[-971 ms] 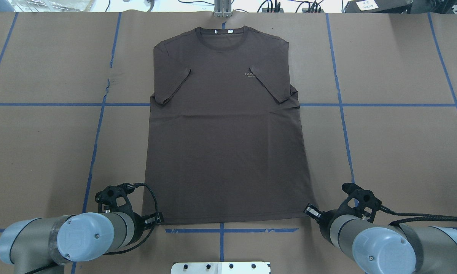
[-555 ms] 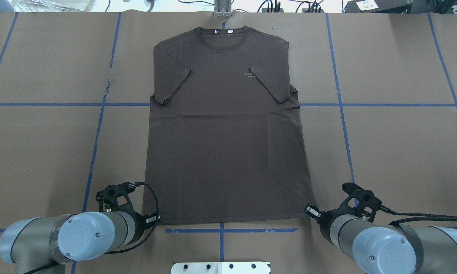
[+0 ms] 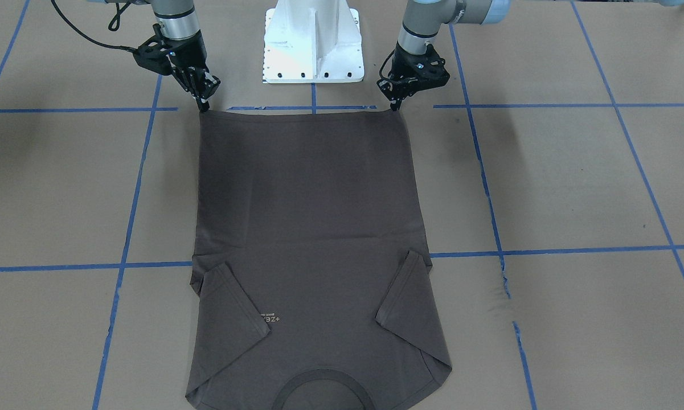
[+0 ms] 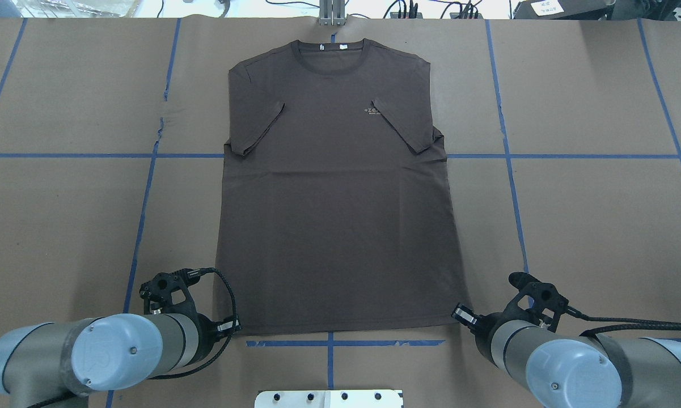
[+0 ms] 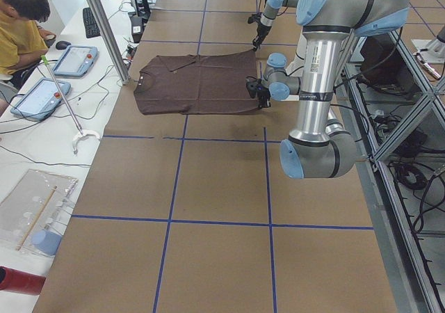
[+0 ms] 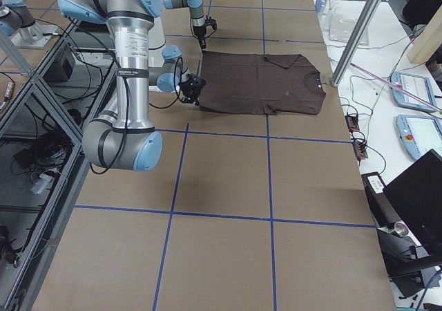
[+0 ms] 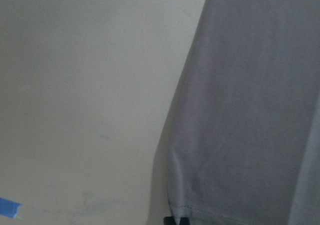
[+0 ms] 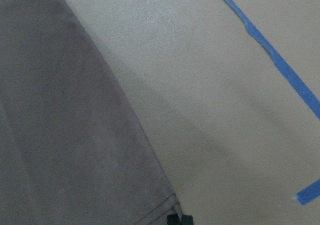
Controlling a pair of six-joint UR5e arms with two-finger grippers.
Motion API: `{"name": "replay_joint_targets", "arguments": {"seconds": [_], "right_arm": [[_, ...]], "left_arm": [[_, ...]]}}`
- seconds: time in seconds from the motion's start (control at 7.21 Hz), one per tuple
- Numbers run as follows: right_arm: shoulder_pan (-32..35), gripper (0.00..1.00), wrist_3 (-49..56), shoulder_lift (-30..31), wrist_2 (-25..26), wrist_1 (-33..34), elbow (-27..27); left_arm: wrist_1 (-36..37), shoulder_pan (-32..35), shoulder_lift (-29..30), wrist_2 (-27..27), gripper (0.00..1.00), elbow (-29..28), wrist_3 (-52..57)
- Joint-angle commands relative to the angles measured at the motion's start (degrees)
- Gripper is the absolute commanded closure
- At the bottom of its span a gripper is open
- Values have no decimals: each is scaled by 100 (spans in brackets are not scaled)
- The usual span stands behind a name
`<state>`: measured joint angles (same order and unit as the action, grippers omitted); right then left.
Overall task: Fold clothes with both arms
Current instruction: 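Lower both grippers onto the hem corners and grasp them, then lift the hem with both grippers and fold it toward the collar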
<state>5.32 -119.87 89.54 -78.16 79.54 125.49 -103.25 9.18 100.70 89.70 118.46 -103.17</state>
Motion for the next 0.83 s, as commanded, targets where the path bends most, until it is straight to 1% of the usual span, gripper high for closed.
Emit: {"name": "replay_joint_targets", "arguments": {"seconds": [0.0,0.14,0.28,0.42,0.56,0.69], "right_arm": [[-423,100,-45,97,11,0,308],[-809,100,-63,464,20,0,797],[-1039,100,-71,798,20,0,1219],[-1059,100,-80,801,55,-9,1319],[-789,100,-45,775,194,0,1285],[-125,100,155,697,161,-9,1007]], "left_arm": [[783,-126,2,74,100,780,-133],[1032,-187,-7,283,100,1063,-717],[1070,-397,19,268,100,1083,-931],[1114,-416,37,268,100,1100,-933],[1114,-347,211,320,100,1075,-864],[1071,228,387,338,100,952,-559]]}}
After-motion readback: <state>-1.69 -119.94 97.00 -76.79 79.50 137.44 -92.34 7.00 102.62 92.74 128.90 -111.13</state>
